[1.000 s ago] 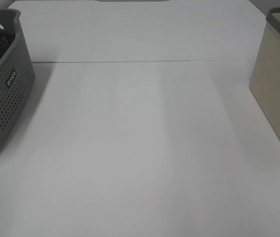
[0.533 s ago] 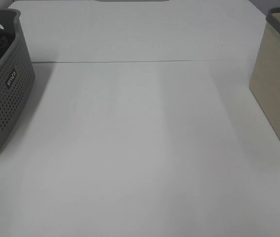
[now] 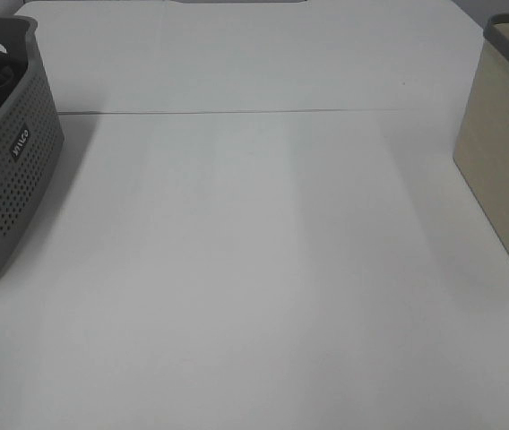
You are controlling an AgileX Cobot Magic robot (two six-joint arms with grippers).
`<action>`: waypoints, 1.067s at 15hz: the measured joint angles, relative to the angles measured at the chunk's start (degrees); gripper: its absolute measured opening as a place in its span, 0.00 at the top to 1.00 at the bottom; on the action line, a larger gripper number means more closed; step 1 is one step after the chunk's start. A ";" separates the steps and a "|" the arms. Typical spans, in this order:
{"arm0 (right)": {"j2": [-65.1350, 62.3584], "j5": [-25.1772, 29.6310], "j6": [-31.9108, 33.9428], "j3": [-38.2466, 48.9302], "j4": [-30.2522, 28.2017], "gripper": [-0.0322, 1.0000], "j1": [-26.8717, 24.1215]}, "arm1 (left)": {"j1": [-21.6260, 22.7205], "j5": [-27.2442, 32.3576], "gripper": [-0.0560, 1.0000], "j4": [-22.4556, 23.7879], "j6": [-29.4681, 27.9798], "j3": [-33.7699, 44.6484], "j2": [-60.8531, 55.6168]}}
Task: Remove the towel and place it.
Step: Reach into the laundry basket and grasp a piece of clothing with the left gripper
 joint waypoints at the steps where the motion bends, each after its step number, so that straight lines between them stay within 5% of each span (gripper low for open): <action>1: 0.00 0.00 0.00 0.00 0.00 0.23 0.00 | 0.00 0.00 0.15 0.00 0.00 0.00 0.00; 16: 0.00 0.00 0.00 0.00 0.00 0.23 0.00 | 0.00 0.11 0.15 0.00 0.00 0.00 0.00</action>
